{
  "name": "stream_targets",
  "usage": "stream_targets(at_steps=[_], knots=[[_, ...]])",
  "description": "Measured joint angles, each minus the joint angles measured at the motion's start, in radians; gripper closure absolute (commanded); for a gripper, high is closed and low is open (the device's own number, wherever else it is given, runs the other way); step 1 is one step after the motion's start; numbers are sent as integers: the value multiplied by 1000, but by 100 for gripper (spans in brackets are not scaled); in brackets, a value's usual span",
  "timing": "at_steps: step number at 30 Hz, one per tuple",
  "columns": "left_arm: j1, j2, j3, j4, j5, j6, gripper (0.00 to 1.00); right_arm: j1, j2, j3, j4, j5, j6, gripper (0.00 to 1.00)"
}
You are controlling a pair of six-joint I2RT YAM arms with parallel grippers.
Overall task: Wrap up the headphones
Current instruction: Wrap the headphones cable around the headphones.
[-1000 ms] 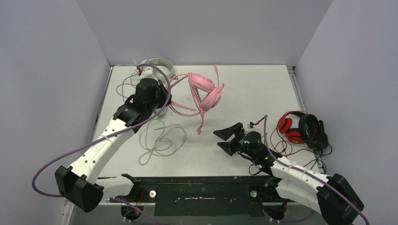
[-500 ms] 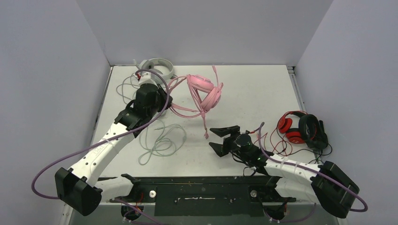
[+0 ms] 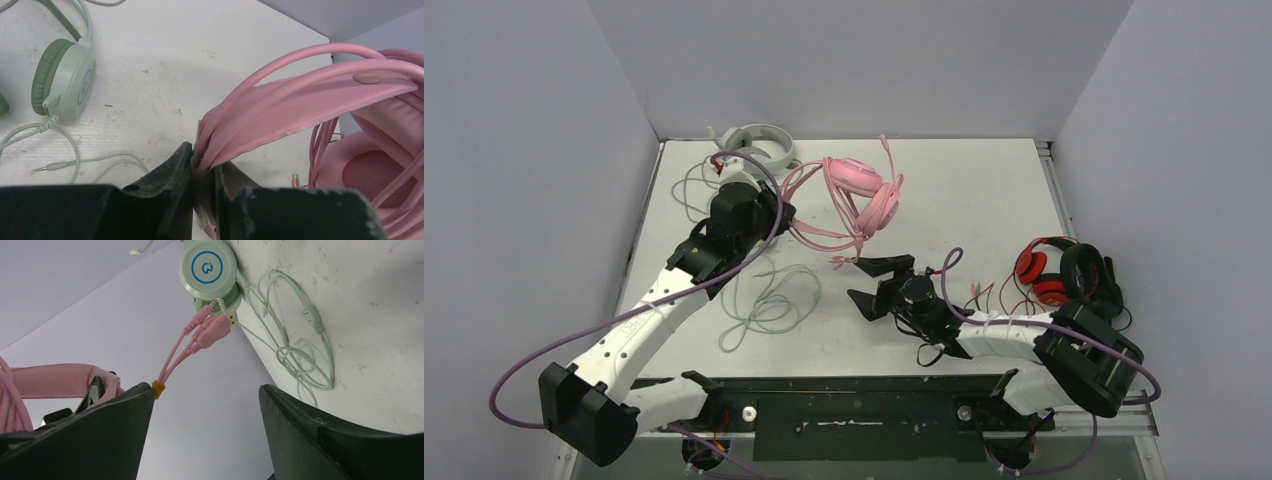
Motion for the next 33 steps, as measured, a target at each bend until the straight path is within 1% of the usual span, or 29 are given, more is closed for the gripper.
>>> stream_targets(at_steps=[5, 8, 12, 14, 19, 22, 24, 26, 28, 30, 33], knots=[[0, -2, 0, 3, 10, -5, 100, -7, 34, 9, 43, 3, 2, 22], [0, -2, 0, 3, 16, -6, 100, -10, 50, 13, 59, 3, 3, 26], [0, -2, 1, 0, 23, -5, 100, -27, 31, 20, 18, 7, -3, 26], [0, 0, 11, -23, 23, -3, 100, -42, -23, 18, -54, 30, -37, 25], [2, 19, 69, -69, 35, 13, 100, -124, -310, -52, -233, 113, -211, 24], [5, 20, 85, -69, 48, 13, 100, -200, -443, -57, -344, 136, -364, 24], [7, 21, 96, -74, 53, 16, 100, -222, -513, -56, -404, 154, -519, 23], [8, 25, 111, -85, 58, 21, 100, -223, -560, -55, -426, 148, -681, 24], [10, 31, 128, -96, 64, 24, 100, -224, -602, -56, -409, 80, -918, 28], [11, 37, 145, -109, 72, 27, 100, -223, -641, -70, -355, -29, -1145, 32], [13, 48, 175, -128, 88, 32, 100, -217, -688, -120, -262, -193, -1419, 35]])
